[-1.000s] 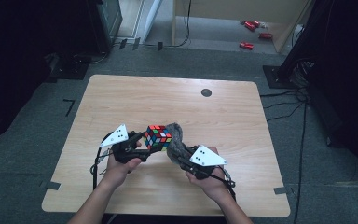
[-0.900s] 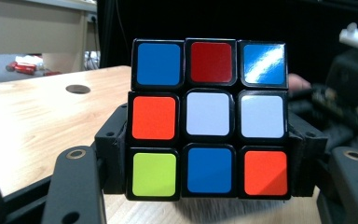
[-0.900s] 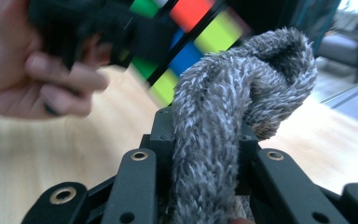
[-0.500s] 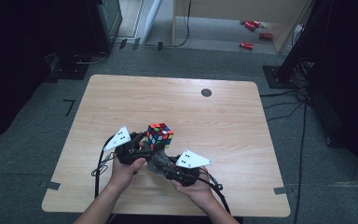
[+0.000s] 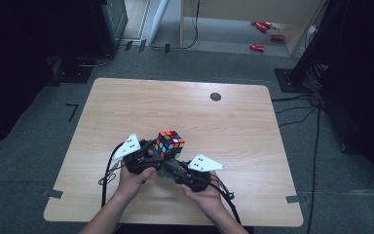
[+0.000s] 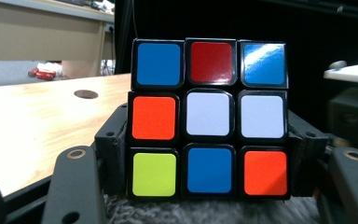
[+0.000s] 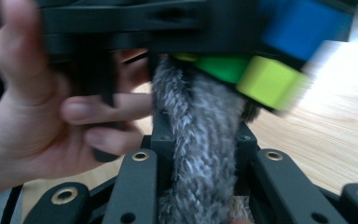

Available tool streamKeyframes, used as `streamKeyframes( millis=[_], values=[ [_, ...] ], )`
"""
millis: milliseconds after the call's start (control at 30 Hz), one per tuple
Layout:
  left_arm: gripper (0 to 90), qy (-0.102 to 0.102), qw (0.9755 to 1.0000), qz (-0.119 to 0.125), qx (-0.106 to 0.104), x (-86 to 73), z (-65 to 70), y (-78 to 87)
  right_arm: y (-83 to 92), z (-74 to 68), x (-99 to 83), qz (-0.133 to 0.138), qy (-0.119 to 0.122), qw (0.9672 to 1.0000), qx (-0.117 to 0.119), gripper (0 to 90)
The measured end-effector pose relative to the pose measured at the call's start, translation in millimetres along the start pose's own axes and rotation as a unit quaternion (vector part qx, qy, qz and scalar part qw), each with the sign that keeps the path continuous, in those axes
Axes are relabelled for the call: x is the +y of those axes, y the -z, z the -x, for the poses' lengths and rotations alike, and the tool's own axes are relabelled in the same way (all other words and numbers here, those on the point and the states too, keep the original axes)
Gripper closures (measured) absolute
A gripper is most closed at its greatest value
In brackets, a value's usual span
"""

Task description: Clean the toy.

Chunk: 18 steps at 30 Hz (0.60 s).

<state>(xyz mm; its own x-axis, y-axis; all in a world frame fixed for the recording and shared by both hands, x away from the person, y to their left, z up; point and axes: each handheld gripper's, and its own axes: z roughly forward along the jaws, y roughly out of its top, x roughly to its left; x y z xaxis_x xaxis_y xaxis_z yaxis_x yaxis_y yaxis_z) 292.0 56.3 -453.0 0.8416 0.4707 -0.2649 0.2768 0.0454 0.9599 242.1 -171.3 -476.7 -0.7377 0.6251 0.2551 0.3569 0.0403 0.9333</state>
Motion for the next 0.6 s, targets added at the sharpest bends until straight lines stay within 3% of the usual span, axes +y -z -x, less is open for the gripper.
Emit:
streamKeyframes(
  millis=[167,300,367,467,533,600],
  values=[
    [34.5,0.008,0.9998,0.013,0.016,4.5,-10.7,10.0,15.4,26.0,4.1,0.011,-0.004,0.9984,-0.055,71.3],
    [34.5,0.012,0.9996,0.010,0.024,3.3,-14.7,11.5,29.8,44.4,11.3,0.030,-0.008,0.9938,-0.107,71.2],
    [34.5,0.012,0.9996,0.005,0.023,2.0,-14.7,10.1,37.2,54.1,13.7,0.028,-0.002,0.9895,-0.142,71.0],
    [34.5,0.014,0.9997,-0.002,0.022,0.6,-14.3,7.8,43.7,69.6,11.3,0.000,0.033,0.9779,-0.207,70.1],
    [34.5,0.010,0.9996,-0.010,0.024,-0.6,-14.5,6.4,45.1,80.3,5.7,-0.023,0.037,0.9715,-0.233,69.9],
    [34.5,0.009,0.9995,-0.016,0.024,-1.9,-14.5,4.8,44.6,87.7,-0.6,-0.040,0.034,0.9680,-0.245,69.4]
  ],
)
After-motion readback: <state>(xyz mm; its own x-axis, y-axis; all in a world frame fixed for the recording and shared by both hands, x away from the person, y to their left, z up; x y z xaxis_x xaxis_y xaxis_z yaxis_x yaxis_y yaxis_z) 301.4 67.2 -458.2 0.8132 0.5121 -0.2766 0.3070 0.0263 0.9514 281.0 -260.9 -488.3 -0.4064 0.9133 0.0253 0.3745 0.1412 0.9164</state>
